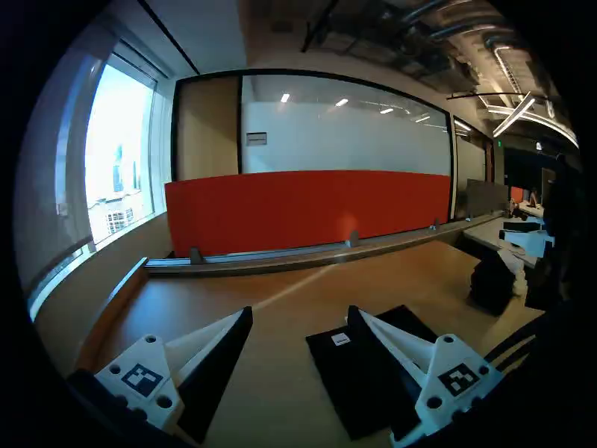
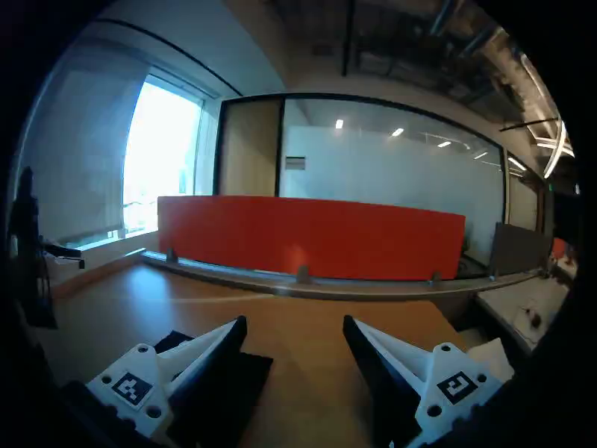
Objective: Fold towel
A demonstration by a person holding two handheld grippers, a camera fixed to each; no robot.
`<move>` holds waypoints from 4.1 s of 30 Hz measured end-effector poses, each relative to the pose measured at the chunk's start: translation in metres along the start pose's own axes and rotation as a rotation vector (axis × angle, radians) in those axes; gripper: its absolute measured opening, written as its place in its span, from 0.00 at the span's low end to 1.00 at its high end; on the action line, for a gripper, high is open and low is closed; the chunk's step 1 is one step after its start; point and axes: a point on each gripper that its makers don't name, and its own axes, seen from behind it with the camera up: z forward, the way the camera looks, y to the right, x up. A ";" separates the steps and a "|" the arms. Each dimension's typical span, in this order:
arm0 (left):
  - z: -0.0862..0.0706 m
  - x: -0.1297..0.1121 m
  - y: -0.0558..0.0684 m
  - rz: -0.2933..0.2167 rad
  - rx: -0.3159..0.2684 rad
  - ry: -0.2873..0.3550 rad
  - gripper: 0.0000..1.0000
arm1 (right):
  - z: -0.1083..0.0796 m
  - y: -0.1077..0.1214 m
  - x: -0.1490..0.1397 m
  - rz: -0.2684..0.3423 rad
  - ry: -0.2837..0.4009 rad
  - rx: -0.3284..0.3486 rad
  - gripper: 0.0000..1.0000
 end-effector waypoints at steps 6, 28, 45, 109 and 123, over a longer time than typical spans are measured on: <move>0.007 -0.014 0.014 0.041 -0.056 -0.061 0.94 | -0.001 -0.015 -0.007 -0.058 -0.092 0.092 1.00; 0.002 -0.125 0.062 0.134 -0.243 -0.348 0.94 | -0.019 -0.071 -0.106 -0.195 -0.424 0.386 1.00; 0.006 -0.213 0.084 0.156 -0.303 -0.475 0.94 | -0.027 -0.085 -0.190 -0.234 -0.532 0.428 1.00; 0.014 -0.290 0.107 0.170 -0.307 -0.632 0.38 | -0.051 -0.100 -0.289 -0.176 -0.659 0.455 0.20; 0.014 -0.287 0.108 0.145 -0.262 -0.637 0.06 | -0.052 -0.100 -0.289 -0.157 -0.664 0.448 0.13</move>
